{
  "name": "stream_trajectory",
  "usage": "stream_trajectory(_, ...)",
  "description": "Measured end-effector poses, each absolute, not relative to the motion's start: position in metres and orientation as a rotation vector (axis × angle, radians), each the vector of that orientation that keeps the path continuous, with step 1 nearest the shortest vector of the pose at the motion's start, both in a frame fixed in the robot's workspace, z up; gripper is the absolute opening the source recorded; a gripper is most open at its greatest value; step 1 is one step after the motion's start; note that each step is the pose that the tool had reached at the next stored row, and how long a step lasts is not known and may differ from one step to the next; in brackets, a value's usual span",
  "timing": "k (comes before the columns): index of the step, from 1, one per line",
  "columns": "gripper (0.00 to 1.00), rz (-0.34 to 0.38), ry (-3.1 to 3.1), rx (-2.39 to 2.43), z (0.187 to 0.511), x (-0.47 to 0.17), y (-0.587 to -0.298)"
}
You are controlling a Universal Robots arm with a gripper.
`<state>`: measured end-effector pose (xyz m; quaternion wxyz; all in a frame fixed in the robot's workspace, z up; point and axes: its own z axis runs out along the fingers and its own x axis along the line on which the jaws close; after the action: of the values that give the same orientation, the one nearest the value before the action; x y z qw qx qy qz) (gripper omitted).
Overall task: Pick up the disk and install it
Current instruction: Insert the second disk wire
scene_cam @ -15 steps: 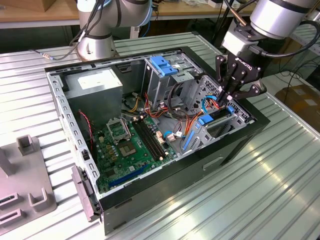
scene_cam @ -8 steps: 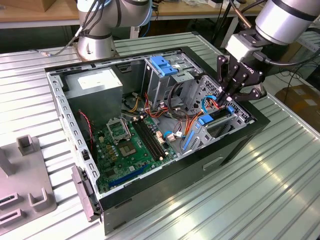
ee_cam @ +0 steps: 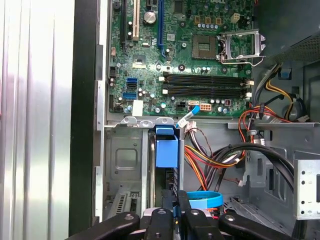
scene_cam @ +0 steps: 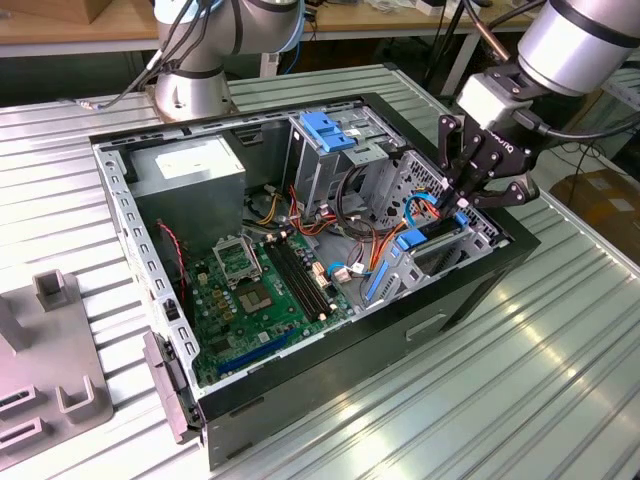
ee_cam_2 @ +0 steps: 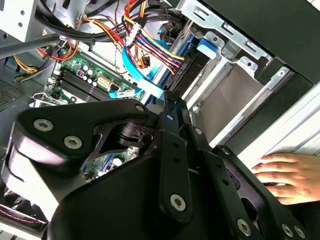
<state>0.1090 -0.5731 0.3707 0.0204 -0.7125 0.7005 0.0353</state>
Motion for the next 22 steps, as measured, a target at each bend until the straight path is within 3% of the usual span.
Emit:
stream_trajectory(8, 0.16, 0.123, 2.165, -2.202, 0.37, 0.109, -0.575)
stream_trajectory(12, 0.16, 0.18, 2.13, -2.172, 0.37, 0.108, -0.583)
stream_trajectory(22, 0.16, 0.153, 2.098, -2.163, 0.367, 0.102, -0.586)
